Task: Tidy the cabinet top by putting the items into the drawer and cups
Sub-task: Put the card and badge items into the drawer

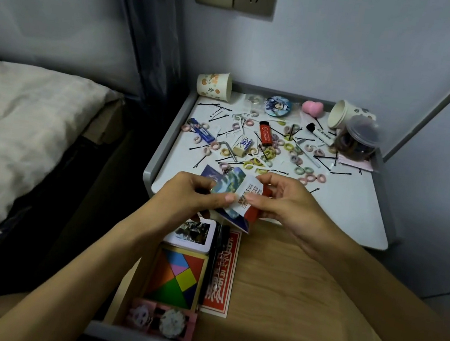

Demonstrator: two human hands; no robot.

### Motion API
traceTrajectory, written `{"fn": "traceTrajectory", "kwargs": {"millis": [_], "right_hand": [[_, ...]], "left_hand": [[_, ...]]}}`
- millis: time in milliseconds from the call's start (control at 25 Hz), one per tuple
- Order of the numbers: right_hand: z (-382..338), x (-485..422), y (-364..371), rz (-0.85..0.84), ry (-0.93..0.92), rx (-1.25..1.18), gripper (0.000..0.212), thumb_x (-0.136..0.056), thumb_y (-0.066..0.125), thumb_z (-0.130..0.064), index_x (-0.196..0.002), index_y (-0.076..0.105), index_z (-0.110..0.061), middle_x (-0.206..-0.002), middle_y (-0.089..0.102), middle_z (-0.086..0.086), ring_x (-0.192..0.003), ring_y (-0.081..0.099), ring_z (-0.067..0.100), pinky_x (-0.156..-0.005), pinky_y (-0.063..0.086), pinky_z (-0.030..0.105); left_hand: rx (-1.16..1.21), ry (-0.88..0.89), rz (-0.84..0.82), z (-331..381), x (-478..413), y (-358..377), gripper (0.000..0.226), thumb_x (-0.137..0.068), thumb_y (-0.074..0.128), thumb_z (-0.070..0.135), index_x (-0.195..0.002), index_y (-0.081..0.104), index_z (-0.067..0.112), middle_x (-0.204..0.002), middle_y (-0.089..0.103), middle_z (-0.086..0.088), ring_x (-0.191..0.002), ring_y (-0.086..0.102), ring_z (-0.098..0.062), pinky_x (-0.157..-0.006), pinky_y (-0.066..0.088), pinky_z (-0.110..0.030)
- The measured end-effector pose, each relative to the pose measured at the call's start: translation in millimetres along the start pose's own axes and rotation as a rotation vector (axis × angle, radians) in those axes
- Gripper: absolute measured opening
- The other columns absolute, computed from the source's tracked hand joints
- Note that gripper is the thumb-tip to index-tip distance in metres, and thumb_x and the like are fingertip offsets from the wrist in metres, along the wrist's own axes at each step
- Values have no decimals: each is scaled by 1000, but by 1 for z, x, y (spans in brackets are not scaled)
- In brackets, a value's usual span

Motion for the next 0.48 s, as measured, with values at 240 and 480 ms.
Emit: {"fn": "traceTrajectory", "kwargs": {"millis": [240,480], "right_hand": [[6,9,15,-66,-21,103,28,-87,69,-12,-115,64,-8,-108,72,4,-85,70,11,-62,53,19],[39,17,35,-33,46,40,18,-88,68,-12,-105,69,-9,-100,75,3,-93,71,19,-80,58,34]], "left_hand": [[-138,-49,-15,-11,2,-10,29,-75,76,39,-88,74,14,-80,74,0,-71,64,-14,-63,51,-30],[-334,17,186,-13,11,-52,16,-86,71,34,-74,74,24,-64,68,14,-55,56,7,-51,38,-10]]}}
Point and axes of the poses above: each hand's wrist, its own x-axis away from the middle knuckle, its own y-axis out of the palm, z = x × y, the point moved 7 cm from there along -x, towards the middle knuckle
